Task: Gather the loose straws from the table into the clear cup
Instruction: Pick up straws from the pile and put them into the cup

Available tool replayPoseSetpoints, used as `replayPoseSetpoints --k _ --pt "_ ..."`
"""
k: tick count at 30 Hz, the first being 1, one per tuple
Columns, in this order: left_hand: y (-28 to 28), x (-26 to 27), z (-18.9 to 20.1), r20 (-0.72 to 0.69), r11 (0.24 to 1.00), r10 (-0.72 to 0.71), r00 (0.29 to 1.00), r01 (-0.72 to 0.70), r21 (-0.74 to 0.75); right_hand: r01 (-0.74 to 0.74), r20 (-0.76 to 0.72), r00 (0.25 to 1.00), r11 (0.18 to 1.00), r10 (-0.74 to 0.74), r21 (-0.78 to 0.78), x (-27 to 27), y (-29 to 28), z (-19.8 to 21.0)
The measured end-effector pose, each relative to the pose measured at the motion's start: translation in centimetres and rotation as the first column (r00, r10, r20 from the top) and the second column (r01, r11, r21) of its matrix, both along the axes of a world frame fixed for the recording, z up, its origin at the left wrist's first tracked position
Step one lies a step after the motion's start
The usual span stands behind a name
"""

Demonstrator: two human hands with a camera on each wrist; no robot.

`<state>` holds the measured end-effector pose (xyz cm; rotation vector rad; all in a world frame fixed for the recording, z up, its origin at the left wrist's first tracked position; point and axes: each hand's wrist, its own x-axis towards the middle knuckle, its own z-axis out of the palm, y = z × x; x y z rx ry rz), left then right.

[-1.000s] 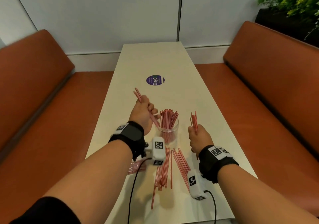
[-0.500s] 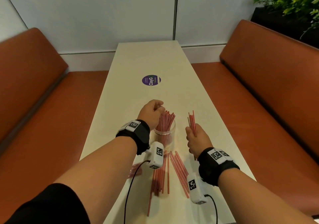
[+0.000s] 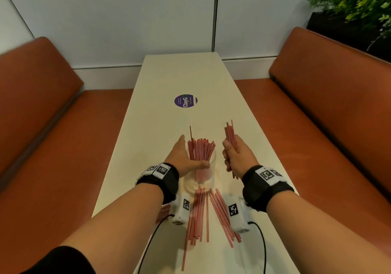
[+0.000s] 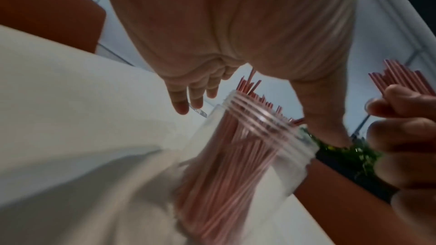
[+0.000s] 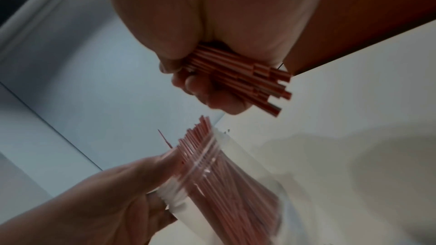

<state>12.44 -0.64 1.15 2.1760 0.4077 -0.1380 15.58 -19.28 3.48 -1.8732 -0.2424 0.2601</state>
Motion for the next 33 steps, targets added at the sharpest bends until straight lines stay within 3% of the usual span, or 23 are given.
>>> replayPoseSetpoints --k 3,7,11,15,21,27,33 --pt "-0.4 0.9 0.1 0.027 0.992 0.084 0.996 -0.081 -0.100 -0.001 0.006 1.000 0.999 0.001 0.036 0.3 0.7 0.4" --pt "-0.6 1.4 0.5 0.070 0.998 0.055 0.996 -0.054 -0.022 -0.029 -0.022 0.999 0.994 0.031 0.109 1.1 1.8 0.7" --pt "-0.4 1.8 0.6 0.104 0.999 0.039 0.994 -0.043 0.034 -0.064 0.056 0.997 0.991 0.058 0.117 2.5 3.7 1.5" --pt "-0.2 1.9 0.4 0.098 0.998 0.059 0.993 -0.062 0.023 -0.030 0.011 1.000 0.949 0.028 0.313 3.4 5.8 1.2" --pt "-0.1 1.8 0.0 0.087 0.998 0.063 0.994 -0.064 0.011 -0.036 0.012 0.999 0.935 0.034 0.353 3.7 7.2 0.5" --pt "-0.1 2.0 0.0 0.076 0.998 0.058 0.995 -0.057 -0.007 -0.042 0.013 0.999 0.937 0.040 0.346 4.0 7.4 -0.1" --pt "-0.1 2.0 0.0 0.087 0.998 0.055 0.995 -0.052 -0.033 -0.066 0.007 0.998 0.974 0.066 0.217 3.5 7.3 -1.6"
